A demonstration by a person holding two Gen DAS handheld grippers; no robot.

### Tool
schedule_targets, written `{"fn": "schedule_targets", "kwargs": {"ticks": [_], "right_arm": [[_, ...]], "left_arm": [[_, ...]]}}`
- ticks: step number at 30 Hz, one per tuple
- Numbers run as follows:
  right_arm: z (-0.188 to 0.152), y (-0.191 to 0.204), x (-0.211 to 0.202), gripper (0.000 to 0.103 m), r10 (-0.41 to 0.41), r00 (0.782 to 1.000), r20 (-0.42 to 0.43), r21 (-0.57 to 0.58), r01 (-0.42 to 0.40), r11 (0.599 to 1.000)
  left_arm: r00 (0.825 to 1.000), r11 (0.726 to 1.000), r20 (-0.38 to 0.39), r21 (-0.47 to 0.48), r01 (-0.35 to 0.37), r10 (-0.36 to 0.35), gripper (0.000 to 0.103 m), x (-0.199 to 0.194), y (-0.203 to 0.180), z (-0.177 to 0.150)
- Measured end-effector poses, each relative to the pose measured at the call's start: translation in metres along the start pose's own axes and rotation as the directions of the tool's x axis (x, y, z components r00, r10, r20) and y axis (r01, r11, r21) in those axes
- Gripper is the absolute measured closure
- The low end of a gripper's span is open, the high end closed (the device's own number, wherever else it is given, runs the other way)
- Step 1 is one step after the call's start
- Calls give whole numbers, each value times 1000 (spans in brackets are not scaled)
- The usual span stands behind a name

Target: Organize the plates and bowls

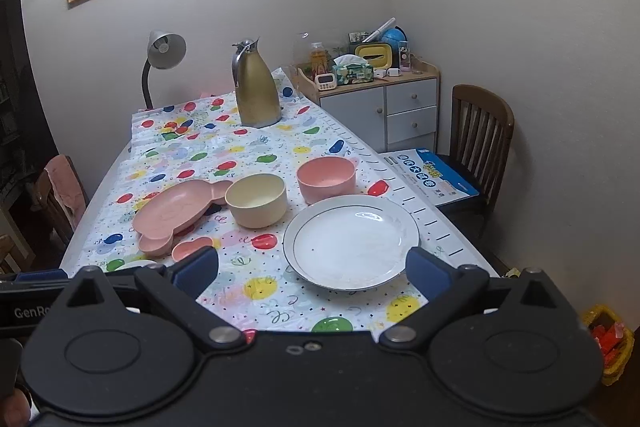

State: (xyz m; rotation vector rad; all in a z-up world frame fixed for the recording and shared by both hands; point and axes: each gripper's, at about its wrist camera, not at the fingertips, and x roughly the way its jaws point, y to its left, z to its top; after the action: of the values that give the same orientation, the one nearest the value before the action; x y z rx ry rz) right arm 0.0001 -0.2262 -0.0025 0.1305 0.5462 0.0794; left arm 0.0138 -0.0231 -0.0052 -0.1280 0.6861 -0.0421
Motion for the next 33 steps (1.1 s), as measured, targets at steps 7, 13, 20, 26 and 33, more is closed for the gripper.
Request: {"fn": "schedule_targets", "kwargs": {"ticks": [7,13,20,26,33], "right_arm": [[1,-1,5,3,14,1000,-1,-6,-14,1000],[3,-4,13,3,36,999,-3,-12,-36,999],[17,-12,30,4,63,998,-6,-28,-63,998],[23,-14,44,4,85,996,-27,-42,-86,995],[26,-12,55,5,102,994,-48,-57,-104,993]], "left_arm": [[1000,1000,2,-6,-8,8,0,1,2,2],[1000,1000,0,-10,-28,28,0,11,-4,10],[998,998,1,-25,-56,56,0,26,-11,23],[997,996,-13,-45,-81,81,0,35,-9,26],[995,994,-29,-59,-94,92,0,43,-6,26]]}}
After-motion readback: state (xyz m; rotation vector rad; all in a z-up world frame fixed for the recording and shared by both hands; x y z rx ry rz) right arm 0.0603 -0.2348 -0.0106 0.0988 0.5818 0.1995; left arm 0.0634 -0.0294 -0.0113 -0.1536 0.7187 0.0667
